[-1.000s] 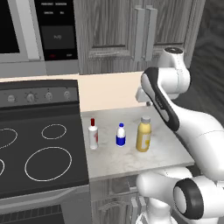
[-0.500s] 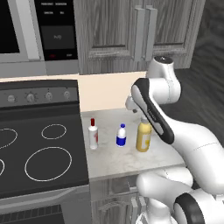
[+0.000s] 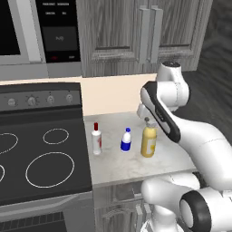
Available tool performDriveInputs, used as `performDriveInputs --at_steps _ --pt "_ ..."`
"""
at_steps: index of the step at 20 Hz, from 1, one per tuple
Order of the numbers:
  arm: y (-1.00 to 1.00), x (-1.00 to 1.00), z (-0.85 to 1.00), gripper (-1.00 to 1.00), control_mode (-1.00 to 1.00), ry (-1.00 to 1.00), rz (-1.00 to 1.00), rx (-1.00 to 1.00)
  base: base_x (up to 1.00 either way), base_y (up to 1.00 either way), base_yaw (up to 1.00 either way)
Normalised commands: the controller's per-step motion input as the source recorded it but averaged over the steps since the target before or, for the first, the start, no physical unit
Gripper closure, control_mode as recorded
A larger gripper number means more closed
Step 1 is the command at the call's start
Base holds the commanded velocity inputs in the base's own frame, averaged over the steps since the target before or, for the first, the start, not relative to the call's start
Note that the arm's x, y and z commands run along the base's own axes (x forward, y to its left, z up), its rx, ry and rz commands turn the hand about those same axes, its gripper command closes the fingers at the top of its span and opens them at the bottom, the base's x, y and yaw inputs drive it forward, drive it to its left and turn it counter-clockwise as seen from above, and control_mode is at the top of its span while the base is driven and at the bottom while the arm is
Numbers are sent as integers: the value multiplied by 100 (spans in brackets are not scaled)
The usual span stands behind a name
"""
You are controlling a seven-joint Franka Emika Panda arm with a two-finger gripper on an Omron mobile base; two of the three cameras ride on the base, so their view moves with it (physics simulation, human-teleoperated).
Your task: Place the drinks on the dining counter in a tight cluster.
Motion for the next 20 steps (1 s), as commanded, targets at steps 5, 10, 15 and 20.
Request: performDriveInputs --at_steps 5,10,15,20 --pt "-34 35 6 -100 -100 28 0 0 0 0 0" --pt "0 21 -35 -100 -100 14 0 0 0 0 0" --pt "14 59 -24 -100 -100 3 0 0 0 0 0" --pt "0 34 -5 -100 -100 1 0 0 0 0 0"
